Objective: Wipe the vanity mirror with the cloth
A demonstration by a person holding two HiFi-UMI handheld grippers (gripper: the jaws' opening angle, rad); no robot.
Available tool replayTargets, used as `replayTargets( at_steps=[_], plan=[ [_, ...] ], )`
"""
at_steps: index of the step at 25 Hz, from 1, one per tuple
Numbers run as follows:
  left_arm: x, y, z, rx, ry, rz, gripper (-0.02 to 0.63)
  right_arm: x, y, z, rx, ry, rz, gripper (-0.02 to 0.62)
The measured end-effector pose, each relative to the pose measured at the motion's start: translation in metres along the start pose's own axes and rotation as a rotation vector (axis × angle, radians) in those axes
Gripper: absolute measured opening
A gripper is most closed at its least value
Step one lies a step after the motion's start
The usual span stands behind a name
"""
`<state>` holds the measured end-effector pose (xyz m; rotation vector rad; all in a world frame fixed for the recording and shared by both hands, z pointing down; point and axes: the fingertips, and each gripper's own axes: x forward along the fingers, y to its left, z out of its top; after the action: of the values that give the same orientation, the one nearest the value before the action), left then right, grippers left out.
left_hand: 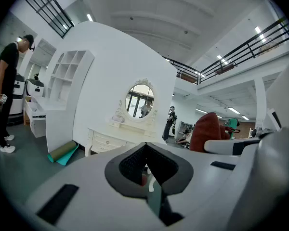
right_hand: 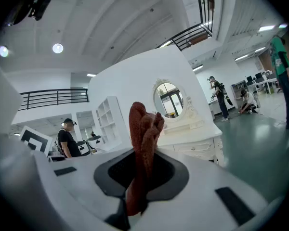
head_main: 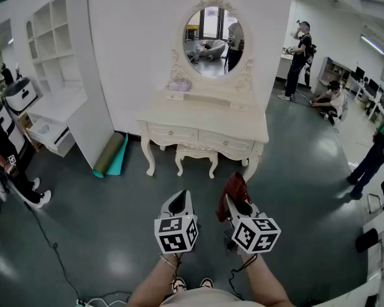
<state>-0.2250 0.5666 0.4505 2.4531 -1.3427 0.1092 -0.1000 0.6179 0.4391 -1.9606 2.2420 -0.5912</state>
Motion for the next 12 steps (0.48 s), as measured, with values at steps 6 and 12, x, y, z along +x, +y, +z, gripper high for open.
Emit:
replayTargets(
  at_steps=[6, 12],
  plan=[
    [0.001, -0.002, 0.0, 0.006, 0.006, 0.003, 0.005, -0.001, -0.003, 0.0, 0.006, 0.006, 0.001, 0.058],
    [0.01, -0.007, -0.006, 0.006, 0.015, 0.008, 0.005, 0.002, -0.011, -0.001, 0.001, 0.017, 0.017, 0.06]
  ],
)
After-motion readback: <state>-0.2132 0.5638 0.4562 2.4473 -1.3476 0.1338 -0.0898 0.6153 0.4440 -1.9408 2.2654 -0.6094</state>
